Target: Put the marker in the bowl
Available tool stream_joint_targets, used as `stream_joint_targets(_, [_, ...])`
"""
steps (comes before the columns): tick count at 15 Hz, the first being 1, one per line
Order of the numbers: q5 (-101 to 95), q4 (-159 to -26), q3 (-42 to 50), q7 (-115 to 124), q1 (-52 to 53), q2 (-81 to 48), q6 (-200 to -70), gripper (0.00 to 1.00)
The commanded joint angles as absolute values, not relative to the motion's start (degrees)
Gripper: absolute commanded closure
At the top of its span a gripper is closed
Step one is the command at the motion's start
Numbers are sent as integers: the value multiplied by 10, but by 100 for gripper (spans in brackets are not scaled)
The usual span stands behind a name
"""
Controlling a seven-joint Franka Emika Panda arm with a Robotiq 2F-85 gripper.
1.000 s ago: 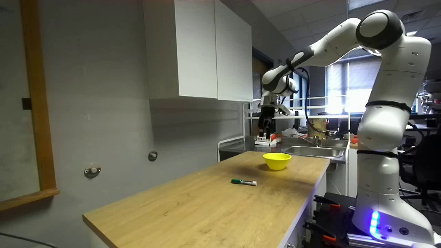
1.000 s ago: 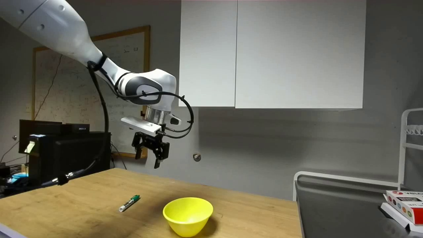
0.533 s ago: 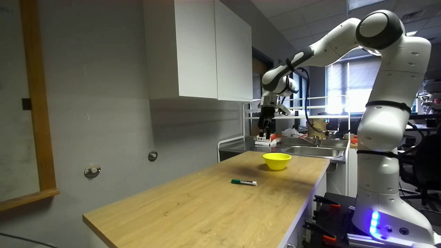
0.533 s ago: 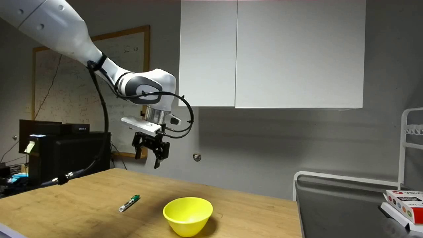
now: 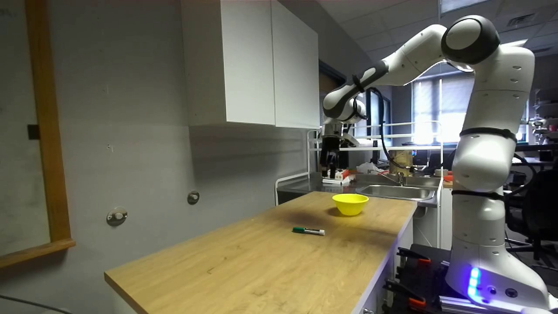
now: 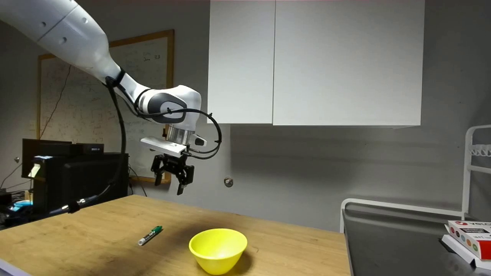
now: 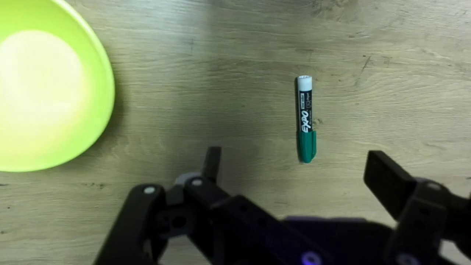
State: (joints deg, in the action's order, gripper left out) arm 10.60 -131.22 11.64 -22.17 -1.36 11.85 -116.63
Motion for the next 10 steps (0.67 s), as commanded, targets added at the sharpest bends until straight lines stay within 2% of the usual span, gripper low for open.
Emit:
stream_joint_targets(1, [77,-1248,71,-183,-6,48,-1147,0])
stream_joint_targets(10, [-4,-1138,-10,-62,28,-107,-1153,0])
